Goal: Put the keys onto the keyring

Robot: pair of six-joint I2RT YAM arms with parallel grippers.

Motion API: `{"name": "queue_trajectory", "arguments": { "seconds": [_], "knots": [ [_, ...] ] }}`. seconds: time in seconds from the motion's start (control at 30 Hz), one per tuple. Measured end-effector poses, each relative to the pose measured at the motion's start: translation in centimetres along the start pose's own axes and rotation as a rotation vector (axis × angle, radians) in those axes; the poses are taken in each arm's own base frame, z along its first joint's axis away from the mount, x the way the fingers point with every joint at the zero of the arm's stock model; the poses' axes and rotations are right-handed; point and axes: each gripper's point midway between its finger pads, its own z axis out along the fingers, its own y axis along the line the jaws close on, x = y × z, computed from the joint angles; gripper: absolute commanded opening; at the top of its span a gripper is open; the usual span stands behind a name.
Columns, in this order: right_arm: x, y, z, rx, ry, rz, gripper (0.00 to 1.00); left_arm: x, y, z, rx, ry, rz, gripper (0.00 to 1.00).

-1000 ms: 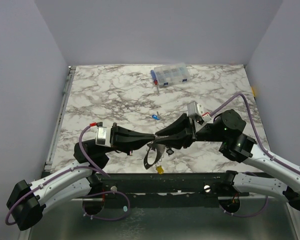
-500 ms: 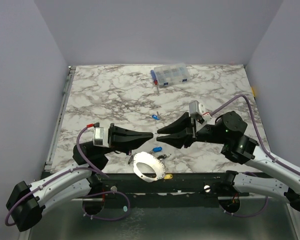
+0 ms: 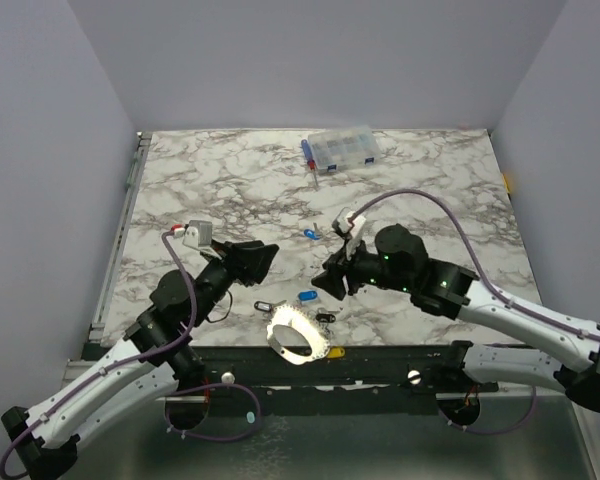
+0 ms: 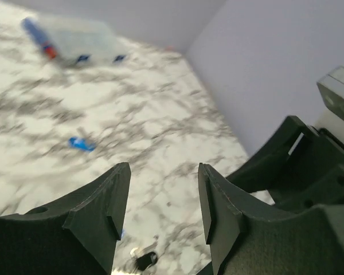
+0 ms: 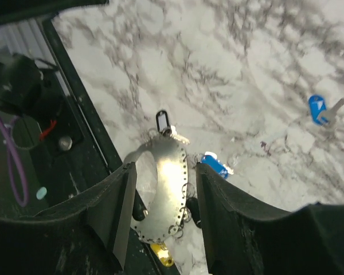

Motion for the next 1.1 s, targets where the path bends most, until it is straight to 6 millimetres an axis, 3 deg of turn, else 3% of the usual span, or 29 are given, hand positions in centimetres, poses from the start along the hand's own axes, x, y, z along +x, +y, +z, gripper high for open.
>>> {"name": "queue_trajectory", "arguments": {
  "seconds": [0.13,0.23,0.43,0.6,0.8,1.1],
  "knots": [
    [5.2,0.1,3.1,-0.047,0.207,-0.005,0.55,1.2,4.5,-1.3,-0.283,0.117,0.027,0.57],
    [8.1,0.1,5.1,-0.061,0.316,0.004,0.55,0.4,6.5,-2.6,-0.412,0.139,0.104,0.57],
    [9.9,-0.3,8.3,0.027,0.366,0.124,0.58,-2.0,9.3,-4.7,-0.575,0.094,0.248,0.57],
    [11.7,0.7,10.6,0.129,0.366,0.226,0.59,-2.3,10.4,-5.6,-0.629,0.099,0.308,0.57],
    [13.5,2.1,13.7,0.215,0.359,0.262,0.57,-4.2,10.2,-6.8,-0.634,0.019,0.301,0.58],
    [15.4,1.1,15.8,0.292,0.352,0.25,0.49,-5.5,10.0,-7.7,-0.63,-0.041,0.281,0.59]
  ]
}}
